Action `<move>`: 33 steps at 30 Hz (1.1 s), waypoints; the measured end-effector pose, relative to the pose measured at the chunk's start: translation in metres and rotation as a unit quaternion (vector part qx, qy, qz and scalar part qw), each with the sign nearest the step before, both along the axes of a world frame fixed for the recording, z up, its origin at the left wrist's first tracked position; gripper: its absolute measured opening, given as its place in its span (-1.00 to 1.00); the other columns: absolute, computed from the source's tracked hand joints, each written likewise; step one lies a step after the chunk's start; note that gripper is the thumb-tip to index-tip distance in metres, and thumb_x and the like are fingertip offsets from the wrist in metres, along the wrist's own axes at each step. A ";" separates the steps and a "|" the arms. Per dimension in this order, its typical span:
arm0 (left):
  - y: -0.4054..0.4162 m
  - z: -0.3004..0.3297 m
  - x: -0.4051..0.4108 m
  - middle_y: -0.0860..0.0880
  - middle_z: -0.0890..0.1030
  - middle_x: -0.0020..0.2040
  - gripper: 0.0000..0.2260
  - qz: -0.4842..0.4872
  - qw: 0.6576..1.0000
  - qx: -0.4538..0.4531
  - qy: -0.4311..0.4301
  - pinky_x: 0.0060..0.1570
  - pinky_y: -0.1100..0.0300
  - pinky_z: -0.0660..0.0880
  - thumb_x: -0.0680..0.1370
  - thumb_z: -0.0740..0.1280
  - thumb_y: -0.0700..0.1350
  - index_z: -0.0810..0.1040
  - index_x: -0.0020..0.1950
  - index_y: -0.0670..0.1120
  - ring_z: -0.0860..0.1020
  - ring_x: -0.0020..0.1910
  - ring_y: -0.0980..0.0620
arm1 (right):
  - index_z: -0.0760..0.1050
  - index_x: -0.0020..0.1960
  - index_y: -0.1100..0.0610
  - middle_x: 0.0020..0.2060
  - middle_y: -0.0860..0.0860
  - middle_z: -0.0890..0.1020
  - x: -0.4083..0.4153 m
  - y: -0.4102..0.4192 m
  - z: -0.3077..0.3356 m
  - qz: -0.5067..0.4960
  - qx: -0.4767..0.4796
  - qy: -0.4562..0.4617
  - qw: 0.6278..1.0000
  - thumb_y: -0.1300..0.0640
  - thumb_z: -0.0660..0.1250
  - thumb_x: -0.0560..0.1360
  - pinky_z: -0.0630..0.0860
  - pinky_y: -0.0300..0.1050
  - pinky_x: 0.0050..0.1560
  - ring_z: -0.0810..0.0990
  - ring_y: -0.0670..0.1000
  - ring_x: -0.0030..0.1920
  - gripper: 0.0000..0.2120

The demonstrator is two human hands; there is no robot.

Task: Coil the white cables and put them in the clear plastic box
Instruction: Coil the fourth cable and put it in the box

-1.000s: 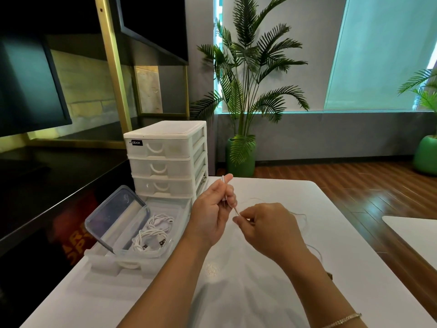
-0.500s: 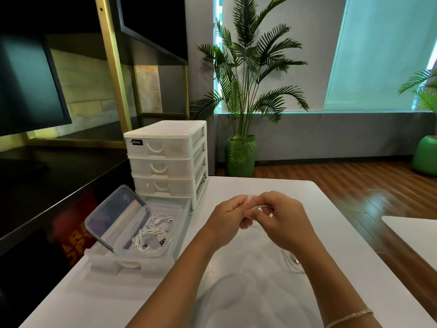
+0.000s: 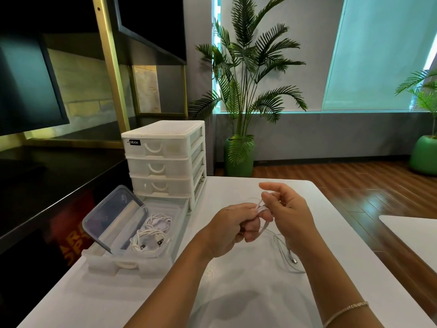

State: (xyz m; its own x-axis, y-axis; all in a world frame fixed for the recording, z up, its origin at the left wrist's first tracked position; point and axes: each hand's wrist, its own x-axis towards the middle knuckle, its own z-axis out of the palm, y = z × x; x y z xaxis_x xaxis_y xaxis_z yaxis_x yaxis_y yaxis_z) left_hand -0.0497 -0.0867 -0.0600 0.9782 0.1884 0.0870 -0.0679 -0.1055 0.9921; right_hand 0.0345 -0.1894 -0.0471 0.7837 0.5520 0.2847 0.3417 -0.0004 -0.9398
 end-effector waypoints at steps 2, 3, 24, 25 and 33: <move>0.000 -0.001 0.001 0.08 0.35 -0.46 -0.74 -0.001 1.000 -0.009 0.003 -0.34 0.25 0.29 0.64 -0.02 -0.18 0.42 -0.05 -0.22 0.29 -0.42 0.11 | 0.47 0.14 0.04 -0.09 0.07 0.57 0.001 0.002 -0.002 0.001 0.002 0.039 0.999 0.15 0.23 0.56 0.51 -0.31 -0.17 0.59 -0.01 -0.13 -0.82; 0.000 -0.001 0.001 0.08 0.35 -0.45 -0.75 -0.003 1.000 -0.010 0.006 -0.34 0.25 0.29 0.63 -0.02 -0.18 0.41 -0.04 -0.22 0.28 -0.41 0.11 | 0.46 0.16 0.05 -0.10 0.09 0.58 0.002 0.002 -0.002 0.000 0.000 0.054 0.999 0.15 0.23 0.55 0.53 -0.25 -0.15 0.59 0.02 -0.14 -0.81; -0.016 -0.014 0.020 -0.01 0.53 0.17 -0.77 0.223 0.912 0.342 -0.043 -0.23 0.59 0.31 0.64 0.08 -0.04 0.41 0.22 -0.07 0.43 -0.03 0.14 | 0.37 0.29 0.22 -0.05 0.23 0.60 0.014 0.001 -0.008 -0.021 0.048 0.292 0.955 0.31 0.29 0.50 0.57 -0.07 -0.27 0.57 0.06 -0.37 -0.63; -0.015 -0.014 0.020 -0.01 0.53 0.16 -0.77 0.228 0.911 0.343 -0.036 -0.24 0.58 0.31 0.64 0.08 -0.04 0.41 0.20 -0.07 0.43 -0.05 0.14 | 0.38 0.28 0.25 -0.03 0.23 0.59 0.013 0.001 -0.007 -0.021 0.057 0.316 0.947 0.27 0.29 0.51 0.58 -0.06 -0.25 0.58 0.08 -0.32 -0.65; -0.009 -0.010 0.020 -0.02 0.54 0.11 -0.75 0.277 0.925 0.256 0.040 -0.11 0.36 0.38 0.64 0.06 0.00 0.43 0.18 -0.06 0.46 -0.05 0.10 | 0.31 0.28 0.15 0.11 0.20 0.51 0.007 0.001 0.001 0.056 0.125 0.383 0.914 0.00 0.29 0.50 0.60 -0.02 -0.16 0.64 0.19 -0.11 -0.58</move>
